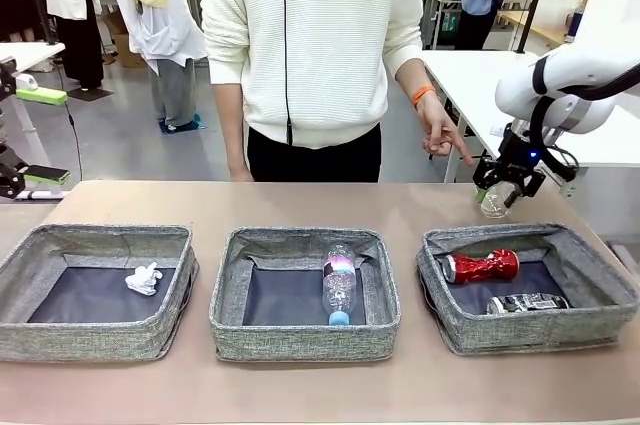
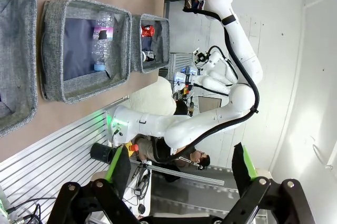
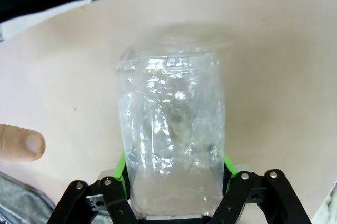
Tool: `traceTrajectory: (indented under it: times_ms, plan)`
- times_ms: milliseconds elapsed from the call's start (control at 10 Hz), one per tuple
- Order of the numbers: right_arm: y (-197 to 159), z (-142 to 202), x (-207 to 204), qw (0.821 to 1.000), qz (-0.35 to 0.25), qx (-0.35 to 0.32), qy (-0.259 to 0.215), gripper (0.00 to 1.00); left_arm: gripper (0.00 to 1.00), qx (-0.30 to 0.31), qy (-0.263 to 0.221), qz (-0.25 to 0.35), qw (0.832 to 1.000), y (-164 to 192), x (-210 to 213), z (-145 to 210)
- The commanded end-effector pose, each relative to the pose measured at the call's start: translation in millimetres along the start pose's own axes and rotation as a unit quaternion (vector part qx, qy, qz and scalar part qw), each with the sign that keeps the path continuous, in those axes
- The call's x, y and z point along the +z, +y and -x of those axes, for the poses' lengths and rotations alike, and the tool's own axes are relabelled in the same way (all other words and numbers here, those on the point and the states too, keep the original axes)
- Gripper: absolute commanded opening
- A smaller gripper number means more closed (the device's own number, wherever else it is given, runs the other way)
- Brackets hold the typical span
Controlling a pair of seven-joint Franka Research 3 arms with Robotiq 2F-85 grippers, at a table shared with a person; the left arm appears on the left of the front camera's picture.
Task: Sort the waste into the appropriate baskets.
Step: Pick up the waste item pointed out by the person.
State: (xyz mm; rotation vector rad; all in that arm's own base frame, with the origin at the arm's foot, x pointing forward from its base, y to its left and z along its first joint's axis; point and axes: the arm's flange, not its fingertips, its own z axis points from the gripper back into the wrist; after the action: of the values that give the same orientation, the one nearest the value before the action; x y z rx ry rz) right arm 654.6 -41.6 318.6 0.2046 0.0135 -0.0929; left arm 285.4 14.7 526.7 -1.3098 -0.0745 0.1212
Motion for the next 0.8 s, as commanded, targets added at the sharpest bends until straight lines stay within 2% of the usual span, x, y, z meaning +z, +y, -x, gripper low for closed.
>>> traceTrajectory:
  times_ms: [0,100,200,300,400,700]
  plan:
    - [-0.1,-3.2,-4.7,1.0,0.012,-0.017,0.014,0.22,1.0,-0.01,0.002,0.004,1.0,-0.4,1.4,1.2]
    - [-0.7,-3.4,-5.1,1.0,0.011,-0.019,0.015,0.37,1.0,-0.01,0.002,0.004,1.0,-0.4,1.4,1.2]
    - [-1.0,-3.5,-4.9,1.0,0.01,-0.021,0.015,0.03,1.0,-0.01,0.002,0.004,1.0,-0.4,1.4,1.2]
    - [-1.4,-3.8,-4.8,1.0,0.01,-0.022,0.016,0.17,1.0,-0.01,0.002,0.004,1.0,-0.4,1.4,1.2]
    - [-1.6,-4.2,-4.6,1.0,0.009,-0.023,0.016,0.0,1.0,-0.01,0.002,0.004,1.0,-0.4,1.4,1.2]
    - [-3.6,-4.0,-6.0,1.0,0.004,-0.023,0.02,0.03,1.0,-0.01,0.002,0.004,1.0,-0.4,1.4,1.2]
